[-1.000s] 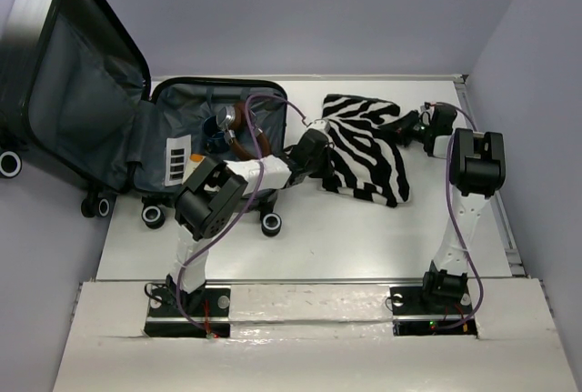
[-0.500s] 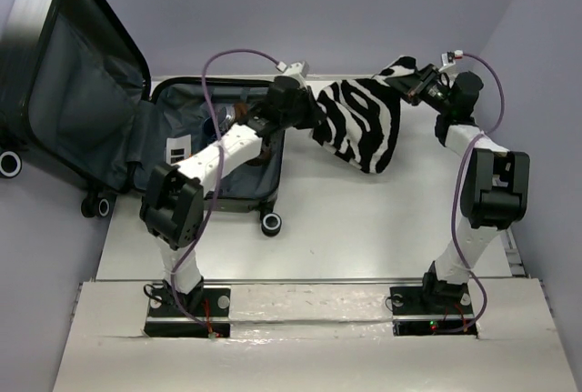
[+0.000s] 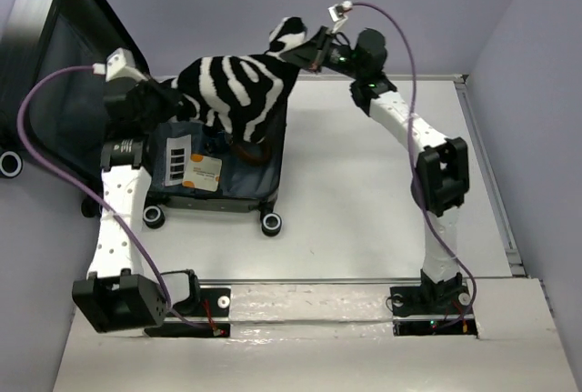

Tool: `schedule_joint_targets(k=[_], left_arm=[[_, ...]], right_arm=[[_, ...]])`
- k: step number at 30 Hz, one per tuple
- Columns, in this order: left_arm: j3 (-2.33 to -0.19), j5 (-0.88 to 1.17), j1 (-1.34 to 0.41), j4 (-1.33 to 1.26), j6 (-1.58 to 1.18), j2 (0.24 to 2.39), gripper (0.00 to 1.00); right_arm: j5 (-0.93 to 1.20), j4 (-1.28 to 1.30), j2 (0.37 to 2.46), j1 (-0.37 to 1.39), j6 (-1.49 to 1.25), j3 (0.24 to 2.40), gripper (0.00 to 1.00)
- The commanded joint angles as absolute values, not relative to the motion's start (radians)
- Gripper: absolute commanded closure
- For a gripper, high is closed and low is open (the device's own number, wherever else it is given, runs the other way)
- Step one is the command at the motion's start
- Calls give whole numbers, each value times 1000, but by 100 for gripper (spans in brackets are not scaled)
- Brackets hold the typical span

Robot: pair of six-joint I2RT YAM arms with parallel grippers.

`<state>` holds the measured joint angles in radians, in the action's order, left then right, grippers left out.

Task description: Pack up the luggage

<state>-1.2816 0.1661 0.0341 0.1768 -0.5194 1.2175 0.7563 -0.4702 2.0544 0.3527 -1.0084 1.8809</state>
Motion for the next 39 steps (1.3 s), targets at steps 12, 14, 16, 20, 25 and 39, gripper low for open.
schedule_joint_targets(k=[12,14,16,20,25,39], left_arm=[[-1026,-20,373,193,-436,1132,1],[-1060,-32,332,212,-428,1073,1],[-1104,-96,273,256,-417,1033,1],[-1147,-253,44,330,-405,905,1],[-1120,-442,15,454,-411,723,1],[-977,-1183,5,399,-224,592,1]], right_arm=[[488,199,2475,606,-615,2353,20],[462,205,2410,606,-571,2304,16],[451,228,2376,606,-543,2296,12],[433,313,2286,606,-479,2286,8],[387,359,2125,606,-403,2104,7],[529,-44,1522,606,-422,1246,62]])
